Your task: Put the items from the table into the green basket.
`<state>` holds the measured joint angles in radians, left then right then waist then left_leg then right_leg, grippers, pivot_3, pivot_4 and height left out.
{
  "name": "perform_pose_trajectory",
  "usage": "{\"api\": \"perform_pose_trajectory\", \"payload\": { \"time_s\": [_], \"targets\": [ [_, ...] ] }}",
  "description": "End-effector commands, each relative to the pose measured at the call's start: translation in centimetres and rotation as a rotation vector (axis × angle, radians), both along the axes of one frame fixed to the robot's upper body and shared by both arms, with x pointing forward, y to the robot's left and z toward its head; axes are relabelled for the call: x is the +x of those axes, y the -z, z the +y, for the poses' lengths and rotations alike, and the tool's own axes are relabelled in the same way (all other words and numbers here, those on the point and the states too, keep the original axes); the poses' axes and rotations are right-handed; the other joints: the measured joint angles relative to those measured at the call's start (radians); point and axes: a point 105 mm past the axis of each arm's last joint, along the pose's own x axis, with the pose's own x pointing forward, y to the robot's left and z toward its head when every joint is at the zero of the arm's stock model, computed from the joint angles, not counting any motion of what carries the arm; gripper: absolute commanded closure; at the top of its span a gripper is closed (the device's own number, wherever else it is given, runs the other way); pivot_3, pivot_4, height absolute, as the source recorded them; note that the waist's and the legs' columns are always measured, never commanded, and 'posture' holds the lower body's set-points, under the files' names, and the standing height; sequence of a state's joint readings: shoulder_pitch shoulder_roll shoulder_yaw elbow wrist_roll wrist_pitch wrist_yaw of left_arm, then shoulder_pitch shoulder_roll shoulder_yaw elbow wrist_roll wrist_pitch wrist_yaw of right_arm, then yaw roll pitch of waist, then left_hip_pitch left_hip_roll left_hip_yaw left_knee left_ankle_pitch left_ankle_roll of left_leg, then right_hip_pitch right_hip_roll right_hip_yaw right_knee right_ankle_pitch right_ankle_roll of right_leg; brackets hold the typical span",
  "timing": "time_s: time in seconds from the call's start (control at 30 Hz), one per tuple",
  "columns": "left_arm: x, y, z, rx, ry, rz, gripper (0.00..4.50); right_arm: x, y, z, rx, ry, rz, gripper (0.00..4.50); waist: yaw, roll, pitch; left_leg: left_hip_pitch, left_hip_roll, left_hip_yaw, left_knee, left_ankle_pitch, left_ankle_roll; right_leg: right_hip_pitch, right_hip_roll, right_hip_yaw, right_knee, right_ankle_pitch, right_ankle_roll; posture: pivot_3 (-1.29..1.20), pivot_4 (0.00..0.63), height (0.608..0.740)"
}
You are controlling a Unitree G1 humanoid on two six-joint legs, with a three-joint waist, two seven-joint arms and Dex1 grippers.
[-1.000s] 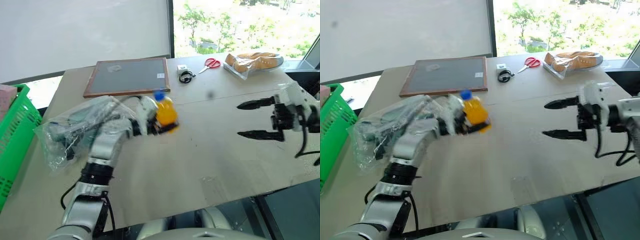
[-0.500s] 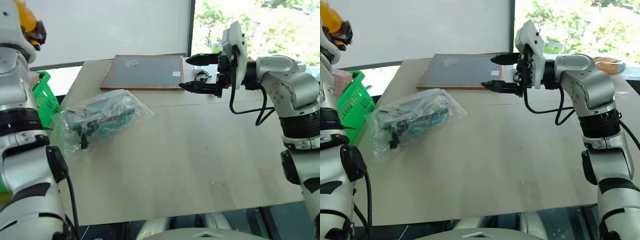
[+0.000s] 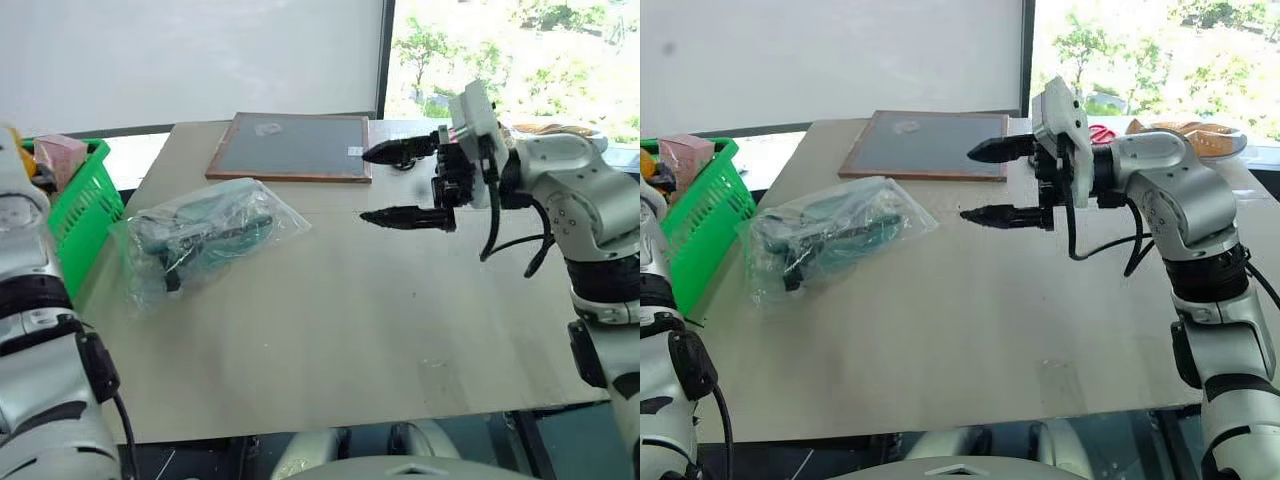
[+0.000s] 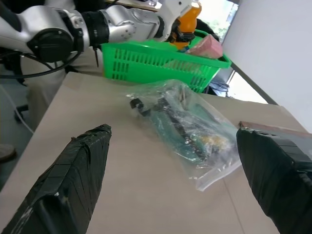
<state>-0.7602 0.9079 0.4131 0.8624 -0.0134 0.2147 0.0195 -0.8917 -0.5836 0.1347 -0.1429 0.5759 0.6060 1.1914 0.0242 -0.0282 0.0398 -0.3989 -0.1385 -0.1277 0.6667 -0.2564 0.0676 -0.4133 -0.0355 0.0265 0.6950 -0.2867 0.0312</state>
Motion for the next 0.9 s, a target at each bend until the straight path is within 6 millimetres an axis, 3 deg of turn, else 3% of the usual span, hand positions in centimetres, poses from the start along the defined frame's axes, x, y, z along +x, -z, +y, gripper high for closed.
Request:
{"api": "perform_pose_trajectory", "payload": {
  "time_s": [0.03,0.1,0.13,0.2,0.27,0.4,0.47,0.6,0.7,0.77,0.8,0.9],
  "targets": [
    [-2.0,-3.6,1.1,0.056,-0.060,-0.143,1.47,-0.9,-1.7,-0.9,0.050,-0.013,-0.061,0.06,0.001,-0.003,-0.002,0.000,0.000,0.000,0.000,0.000,0.000,0.000,0.000,0.000,0.000,0.000,0.000,0.14,0.003,0.740],
    [-2.6,-2.5,1.5,0.020,-0.083,-0.149,1.47,-1.2,-1.6,-1.3,0.054,-0.013,-0.060,0.06,0.003,-0.005,-0.003,0.000,0.000,0.000,0.000,0.000,0.000,0.000,0.000,0.000,0.000,0.000,0.000,0.15,0.000,0.740],
    [-2.8,-1.8,1.6,-0.003,-0.089,-0.149,0.67,-1.2,-1.5,-1.5,0.054,-0.009,-0.060,0.06,0.005,-0.006,-0.004,0.000,0.000,0.000,0.000,0.000,0.000,0.000,0.000,0.000,0.000,0.000,0.000,0.15,0.000,0.740],
    [-3.5,-0.8,2.0,0.003,-0.133,-0.133,0.06,-1.3,-1.4,-1.8,0.061,-0.006,-0.060,0.06,0.006,-0.006,-0.005,0.001,0.000,0.001,0.000,0.000,0.000,0.000,0.000,0.000,0.000,0.000,0.000,0.15,0.000,0.740],
    [-4.1,-0.7,2.0,0.020,-0.167,-0.151,0.06,-1.4,-1.6,-2.2,0.090,0.002,-0.051,0.06,0.012,-0.006,-0.005,0.001,0.000,0.001,0.000,0.000,0.000,0.000,0.000,0.001,0.000,0.000,0.000,0.16,0.000,0.740],
    [-3.1,-5.1,-1.2,0.158,-0.047,-0.316,0.06,-1.0,-1.9,-3.0,0.156,0.054,-0.026,0.06,0.030,-0.008,-0.006,0.001,0.000,0.002,0.000,0.000,0.000,0.000,0.000,0.001,0.000,0.000,0.000,0.17,0.011,0.740],
    [-2.0,-6.7,-3.9,0.157,0.086,-0.409,0.06,-0.7,-1.5,-3.3,0.151,0.085,-0.022,0.06,0.045,-0.009,-0.007,0.001,0.001,0.002,0.000,0.000,-0.001,0.000,0.000,0.001,0.000,0.000,0.000,0.17,0.018,0.740],
    [1.3,-8.0,-12.4,0.152,0.498,-0.473,0.06,0.1,-0.4,-3.8,0.143,0.160,0.001,0.06,0.073,-0.009,-0.009,0.001,0.001,0.003,0.000,0.000,0.000,0.001,-0.002,0.001,0.000,0.000,0.000,0.19,0.017,0.740],
    [2.5,-6.0,-20.7,-0.013,0.856,-0.448,0.06,0.8,0.6,-4.4,0.147,0.245,0.005,0.06,0.081,-0.008,-0.012,0.001,0.001,0.004,0.000,0.000,0.000,0.001,-0.002,0.001,0.001,0.000,0.000,0.21,0.000,0.740],
    [2.1,-3.2,-26.2,-0.074,1.062,-0.361,0.06,1.8,1.5,-4.9,0.166,0.338,-0.019,0.06,0.080,-0.008,-0.014,0.002,0.001,0.004,0.000,0.000,0.000,0.001,-0.001,0.002,0.000,0.000,0.000,0.20,0.000,0.740],
    [1.7,-1.2,-28.2,-0.123,1.124,-0.298,0.06,2.4,2.0,-5.3,0.183,0.404,-0.009,0.06,0.078,-0.008,-0.016,0.002,0.001,0.005,-0.001,0.000,0.000,0.001,-0.001,0.002,0.000,0.000,0.000,0.20,0.000,0.740],
    [0.1,2.1,-31.0,-0.207,1.236,-0.186,0.06,2.9,4.6,-6.6,0.126,0.516,0.025,0.06,0.064,-0.008,-0.016,0.003,0.001,0.007,-0.002,0.000,0.000,0.001,0.000,0.007,0.001,0.000,0.000,0.18,0.000,0.740]
  ]
}}
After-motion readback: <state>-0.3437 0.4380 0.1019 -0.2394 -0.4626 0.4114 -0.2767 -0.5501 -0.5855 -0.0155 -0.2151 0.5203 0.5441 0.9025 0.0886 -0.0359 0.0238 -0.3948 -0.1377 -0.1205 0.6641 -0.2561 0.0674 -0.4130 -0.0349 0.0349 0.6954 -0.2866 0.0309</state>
